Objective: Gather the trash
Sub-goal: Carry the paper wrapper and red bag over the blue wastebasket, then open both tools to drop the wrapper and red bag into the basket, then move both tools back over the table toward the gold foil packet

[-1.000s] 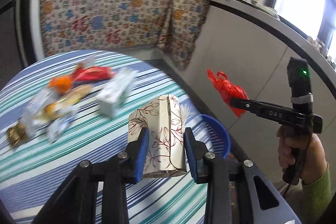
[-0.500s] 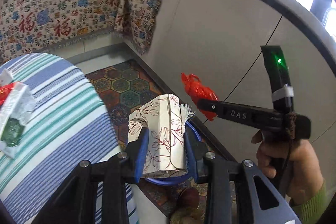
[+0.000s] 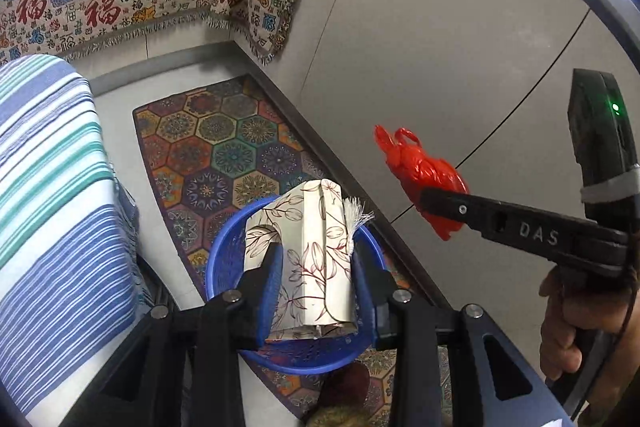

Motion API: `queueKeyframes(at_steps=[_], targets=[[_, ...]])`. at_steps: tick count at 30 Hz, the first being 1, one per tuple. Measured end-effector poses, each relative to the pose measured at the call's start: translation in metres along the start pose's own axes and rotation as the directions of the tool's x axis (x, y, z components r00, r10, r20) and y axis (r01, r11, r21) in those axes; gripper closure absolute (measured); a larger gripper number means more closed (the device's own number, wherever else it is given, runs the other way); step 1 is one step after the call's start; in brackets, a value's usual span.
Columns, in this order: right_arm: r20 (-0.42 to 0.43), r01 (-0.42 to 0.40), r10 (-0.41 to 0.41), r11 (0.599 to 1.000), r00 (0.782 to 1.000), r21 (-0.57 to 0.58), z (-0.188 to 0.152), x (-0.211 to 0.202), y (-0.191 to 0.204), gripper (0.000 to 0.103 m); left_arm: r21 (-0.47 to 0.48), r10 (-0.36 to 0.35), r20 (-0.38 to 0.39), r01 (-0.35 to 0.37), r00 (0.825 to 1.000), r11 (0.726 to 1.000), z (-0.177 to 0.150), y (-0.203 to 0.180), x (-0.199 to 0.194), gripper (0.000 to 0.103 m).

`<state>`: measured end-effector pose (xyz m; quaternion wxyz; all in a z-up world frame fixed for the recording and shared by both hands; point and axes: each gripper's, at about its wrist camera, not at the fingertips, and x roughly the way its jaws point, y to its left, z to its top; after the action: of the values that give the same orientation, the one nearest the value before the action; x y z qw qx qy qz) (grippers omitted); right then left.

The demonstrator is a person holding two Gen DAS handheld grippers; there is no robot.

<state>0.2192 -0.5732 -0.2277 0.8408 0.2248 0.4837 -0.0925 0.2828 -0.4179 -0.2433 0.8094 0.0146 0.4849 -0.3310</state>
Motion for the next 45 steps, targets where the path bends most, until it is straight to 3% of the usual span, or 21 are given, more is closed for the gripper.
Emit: queueKeyframes(at_steps=[12,16,18,25,30,32,36,42,45], targets=[[0.01,-0.002,0.002,1.0,1.0,0.011,0.001,0.002,0.001,0.074,0.022,0.011,-0.013,-0.01,1.0,1.0,0.001,-0.004,0.021,0.066],[0.029,-0.005,0.005,1.0,1.0,0.028,0.003,0.001,0.0,0.065,0.047,0.015,-0.021,-0.014,1.0,0.999,-0.002,-0.01,0.026,0.06],[0.042,-0.015,0.013,0.999,0.999,0.042,0.003,0.0,-0.002,0.049,0.052,0.019,-0.021,-0.018,1.0,0.998,-0.002,-0.01,0.029,0.048],[0.117,-0.004,-0.005,0.997,0.993,0.079,0.005,-0.015,-0.006,0.04,0.046,0.02,-0.003,-0.019,1.0,0.999,0.0,-0.008,0.023,0.044],[0.205,0.078,-0.089,0.995,0.975,0.063,0.008,-0.035,0.006,0.019,0.053,-0.001,0.06,-0.002,0.998,0.999,-0.009,-0.011,-0.021,0.044],[0.238,0.111,-0.12,0.992,0.964,0.052,0.008,-0.044,0.016,0.014,0.051,-0.009,0.092,0.004,0.996,0.999,-0.017,-0.01,-0.047,0.043],[0.282,0.11,-0.107,0.994,0.953,0.006,0.004,-0.061,0.045,0.012,0.046,0.023,0.144,-0.03,0.989,0.998,-0.039,0.0,-0.104,0.037],[0.303,0.047,0.015,0.979,0.953,-0.199,-0.031,-0.08,0.139,0.011,-0.02,0.154,0.163,-0.153,0.975,0.988,-0.094,0.053,-0.18,0.036],[0.253,-0.042,0.129,0.945,0.959,-0.324,-0.063,-0.076,0.2,0.01,-0.057,0.267,0.15,-0.261,0.952,0.964,-0.125,0.093,-0.208,0.036]])
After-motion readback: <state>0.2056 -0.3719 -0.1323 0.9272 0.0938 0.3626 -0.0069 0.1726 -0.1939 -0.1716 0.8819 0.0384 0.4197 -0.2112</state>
